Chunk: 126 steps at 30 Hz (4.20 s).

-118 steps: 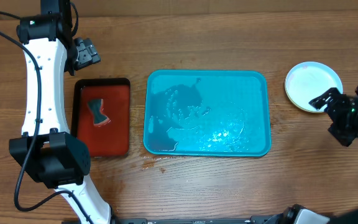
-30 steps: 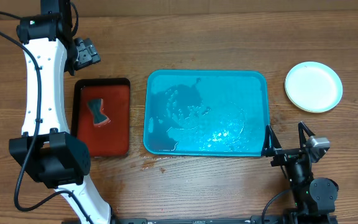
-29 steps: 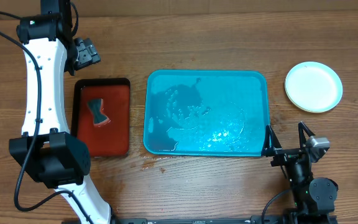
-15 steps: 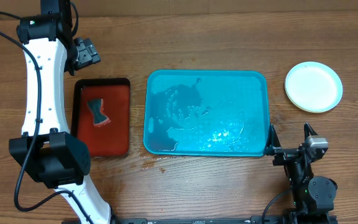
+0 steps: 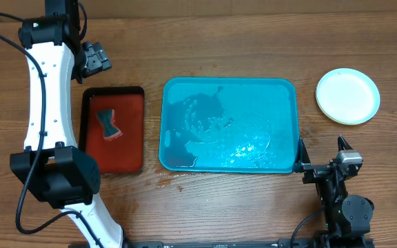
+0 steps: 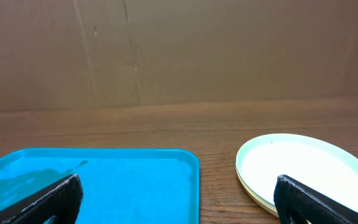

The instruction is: Clean dirty plates on tray and stack at the side

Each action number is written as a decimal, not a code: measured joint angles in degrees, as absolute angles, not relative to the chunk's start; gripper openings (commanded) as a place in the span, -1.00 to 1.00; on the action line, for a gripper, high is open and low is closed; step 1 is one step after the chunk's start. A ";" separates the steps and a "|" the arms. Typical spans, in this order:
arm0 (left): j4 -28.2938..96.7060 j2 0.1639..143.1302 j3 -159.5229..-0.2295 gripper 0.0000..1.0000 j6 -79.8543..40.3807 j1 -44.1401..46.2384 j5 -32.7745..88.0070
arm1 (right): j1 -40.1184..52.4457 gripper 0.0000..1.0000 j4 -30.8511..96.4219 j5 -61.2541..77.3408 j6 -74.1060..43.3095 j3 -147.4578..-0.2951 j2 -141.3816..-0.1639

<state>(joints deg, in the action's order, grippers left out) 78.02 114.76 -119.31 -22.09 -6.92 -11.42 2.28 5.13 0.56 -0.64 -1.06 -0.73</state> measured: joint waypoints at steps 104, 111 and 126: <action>-4.80 11.05 -0.56 1.00 -10.00 -6.74 9.13 | 2.28 1.00 5.15 0.56 -0.36 -1.06 -0.73; 3.75 2.17 -0.49 1.00 -9.98 -6.74 6.42 | 2.31 1.00 5.19 0.58 -0.34 -1.06 -0.73; 4.16 0.95 -0.49 1.00 -5.23 -3.97 3.79 | 2.28 0.99 5.19 0.56 -0.36 -1.06 -0.73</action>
